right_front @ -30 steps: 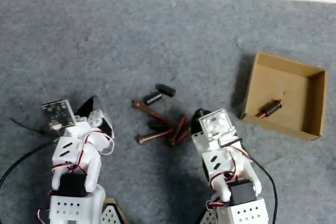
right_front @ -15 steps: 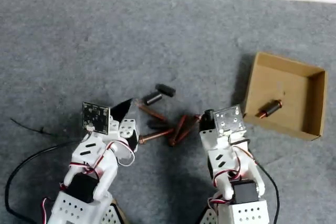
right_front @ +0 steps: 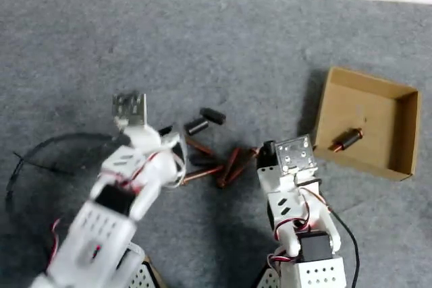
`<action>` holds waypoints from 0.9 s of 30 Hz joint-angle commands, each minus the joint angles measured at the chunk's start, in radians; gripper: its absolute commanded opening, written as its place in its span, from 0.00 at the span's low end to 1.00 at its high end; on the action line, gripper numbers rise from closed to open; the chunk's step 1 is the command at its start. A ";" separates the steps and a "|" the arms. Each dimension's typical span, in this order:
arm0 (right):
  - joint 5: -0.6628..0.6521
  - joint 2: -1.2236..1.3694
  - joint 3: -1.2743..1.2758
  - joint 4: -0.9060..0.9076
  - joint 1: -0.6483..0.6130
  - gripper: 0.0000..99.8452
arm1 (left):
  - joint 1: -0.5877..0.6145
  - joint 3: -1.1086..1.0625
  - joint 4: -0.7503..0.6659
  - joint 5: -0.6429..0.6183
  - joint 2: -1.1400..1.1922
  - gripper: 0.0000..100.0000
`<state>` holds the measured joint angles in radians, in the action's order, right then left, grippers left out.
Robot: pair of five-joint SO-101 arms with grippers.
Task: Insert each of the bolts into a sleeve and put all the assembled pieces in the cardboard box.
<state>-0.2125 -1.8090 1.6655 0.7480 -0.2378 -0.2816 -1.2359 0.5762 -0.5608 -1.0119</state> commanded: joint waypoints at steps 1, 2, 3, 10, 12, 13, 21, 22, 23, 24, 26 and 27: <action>0.006 -0.016 0.002 -0.001 0.013 0.01 | -0.015 0.116 -0.020 -0.074 0.277 0.10; 0.006 -0.016 0.002 -0.001 0.015 0.01 | -0.019 0.119 -0.020 -0.077 0.314 0.13; 0.006 -0.016 0.002 -0.001 0.016 0.01 | -0.036 0.119 -0.020 -0.077 0.343 0.17; -0.034 -0.016 0.025 -0.001 0.016 0.01 | -0.128 0.087 -0.026 -0.078 0.390 0.28; -0.034 -0.016 0.028 -0.001 0.016 0.01 | -0.122 0.088 -0.029 -0.100 0.395 0.27; -0.034 -0.016 0.028 -0.001 0.015 0.01 | -0.119 0.088 -0.044 -0.126 0.397 0.26; -0.034 -0.016 0.039 -0.039 0.015 0.01 | -0.061 0.085 -0.091 -0.161 0.401 0.25; -0.034 -0.016 0.039 -0.039 0.015 0.01 | -0.054 0.082 -0.091 -0.161 0.401 0.25; -0.034 -0.016 0.039 -0.039 0.015 0.01 | -0.051 0.082 -0.091 -0.161 0.403 0.25; -0.034 -0.016 0.039 -0.039 0.015 0.01 | -0.050 0.082 -0.091 -0.161 0.414 0.25; -0.034 -0.016 0.039 -0.039 0.016 0.01 | -0.047 0.093 -0.094 -0.163 0.466 0.25; -0.034 -0.016 0.039 -0.039 0.016 0.01 | -0.047 0.108 -0.107 -0.163 0.504 0.25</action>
<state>-0.2371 -1.8090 1.6686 0.7449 -0.2332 -0.3491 -1.1730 0.5040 -0.7142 -0.5669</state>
